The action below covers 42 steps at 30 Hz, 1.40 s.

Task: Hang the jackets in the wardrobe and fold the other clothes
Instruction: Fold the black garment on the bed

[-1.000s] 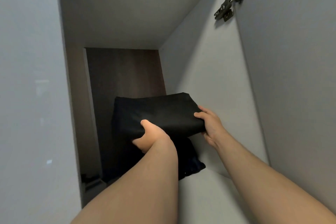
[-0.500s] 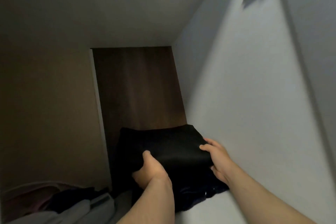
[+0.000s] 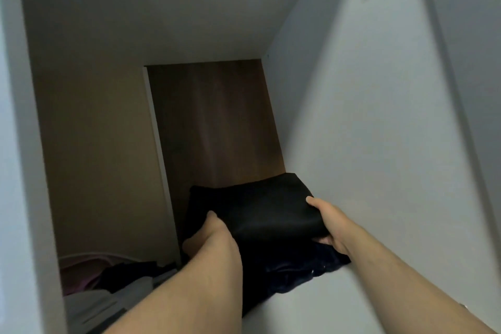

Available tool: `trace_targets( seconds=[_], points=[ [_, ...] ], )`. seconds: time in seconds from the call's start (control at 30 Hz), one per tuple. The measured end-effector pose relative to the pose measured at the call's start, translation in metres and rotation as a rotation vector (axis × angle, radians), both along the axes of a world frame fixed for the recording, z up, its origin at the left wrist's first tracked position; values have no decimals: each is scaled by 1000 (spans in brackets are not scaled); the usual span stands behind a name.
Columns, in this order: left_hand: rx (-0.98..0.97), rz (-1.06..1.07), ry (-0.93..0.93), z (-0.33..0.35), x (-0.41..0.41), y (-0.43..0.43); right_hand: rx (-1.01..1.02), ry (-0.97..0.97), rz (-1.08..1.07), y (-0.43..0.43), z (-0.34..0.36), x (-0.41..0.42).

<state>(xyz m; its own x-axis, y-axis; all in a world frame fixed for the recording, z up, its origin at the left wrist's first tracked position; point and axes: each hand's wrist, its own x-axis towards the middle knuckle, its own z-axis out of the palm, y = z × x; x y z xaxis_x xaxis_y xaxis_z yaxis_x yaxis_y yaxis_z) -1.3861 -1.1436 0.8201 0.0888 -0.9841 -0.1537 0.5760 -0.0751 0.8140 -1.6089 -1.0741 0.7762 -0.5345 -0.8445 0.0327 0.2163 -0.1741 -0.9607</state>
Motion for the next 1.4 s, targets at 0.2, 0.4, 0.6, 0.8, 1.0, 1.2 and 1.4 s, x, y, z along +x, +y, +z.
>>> trace_targets(
  seconds=[0.2,0.4,0.6,0.8,1.0,1.2,1.4],
  points=[
    [-72,448,-181,-8,-5,28,-280,57,-45,-4,3,-4],
    [19,327,-273,-16,-8,19,-260,113,-32,-4,-4,1],
    [-446,564,-1208,-2,-3,27,-234,225,-87,-3,-4,2],
    [-578,303,-1770,25,-38,28,-180,561,-253,5,0,8],
    [-331,142,-1948,8,-40,9,-50,1275,-526,-3,23,23],
    [-239,16,-1889,-5,-31,0,268,1592,-189,-38,53,30],
    [-165,71,-1765,-11,-19,-4,406,1520,-47,-52,42,21]
  ],
)
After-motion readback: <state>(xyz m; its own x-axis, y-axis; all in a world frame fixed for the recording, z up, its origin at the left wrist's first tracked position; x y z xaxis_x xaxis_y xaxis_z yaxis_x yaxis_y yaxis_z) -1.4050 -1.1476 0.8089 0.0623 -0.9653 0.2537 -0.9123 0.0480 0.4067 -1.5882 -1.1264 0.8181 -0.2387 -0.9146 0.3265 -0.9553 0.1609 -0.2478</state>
